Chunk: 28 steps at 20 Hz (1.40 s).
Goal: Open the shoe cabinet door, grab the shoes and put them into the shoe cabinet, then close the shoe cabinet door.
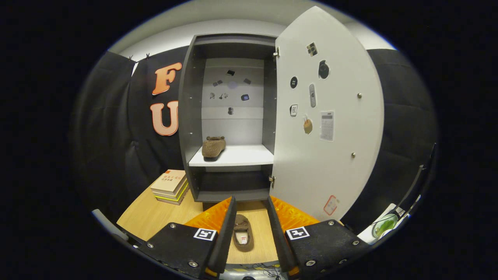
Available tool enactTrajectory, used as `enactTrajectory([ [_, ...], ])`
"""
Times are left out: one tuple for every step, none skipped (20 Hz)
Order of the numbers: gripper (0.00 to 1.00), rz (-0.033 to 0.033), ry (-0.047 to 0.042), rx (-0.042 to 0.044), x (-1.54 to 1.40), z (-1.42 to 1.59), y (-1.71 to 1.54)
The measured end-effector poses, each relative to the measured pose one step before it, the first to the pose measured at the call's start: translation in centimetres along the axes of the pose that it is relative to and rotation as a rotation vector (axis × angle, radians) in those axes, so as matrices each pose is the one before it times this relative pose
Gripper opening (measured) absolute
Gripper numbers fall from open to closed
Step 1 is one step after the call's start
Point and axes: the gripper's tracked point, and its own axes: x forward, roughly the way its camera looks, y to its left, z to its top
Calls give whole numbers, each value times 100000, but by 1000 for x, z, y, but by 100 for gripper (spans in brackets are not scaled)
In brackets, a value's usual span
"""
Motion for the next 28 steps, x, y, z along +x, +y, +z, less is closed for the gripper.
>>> enactTrajectory([
  [51,1239,1882,-247,728,-867,498],
  [51,1416,2068,42,905,-931,556],
  [51,1541,1867,130,841,-939,407],
  [51,1310,1944,103,934,-943,367],
  [51,1367,1695,88,936,-861,445],
  [51,1301,2023,-179,1138,-868,539],
  [51,1215,2092,-29,1077,-777,314],
  [51,886,2123,-114,1380,-834,272],
  [51,900,2603,145,1334,-864,189],
  [51,1475,2928,828,1367,-1021,368],
  [51,1495,2930,763,1145,-902,293],
  [51,1080,2933,367,1234,-1039,109],
  [51,797,3082,-25,1187,-1062,39],
  [52,675,2733,18,1222,-881,-26],
  [52,360,2333,151,1125,-811,-83],
  [52,343,2298,320,1087,-866,-49],
  [51,321,2981,381,1031,-989,-83],
  [52,854,2928,675,974,-888,6],
  [51,791,2496,442,979,-802,28],
  [51,417,2324,130,926,-875,-167],
  [51,550,2340,-8,775,-810,-81],
  [51,409,2750,-164,768,-968,-39],
  [51,883,2959,-168,652,-898,40],
  [50,927,2141,-215,857,-790,276],
  [49,83,1440,-330,943,-564,61],
  [46,-156,1519,-249,737,-501,-137],
  [45,-77,1462,53,645,-398,-186],
  [43,-236,1495,228,620,-399,-102],
])
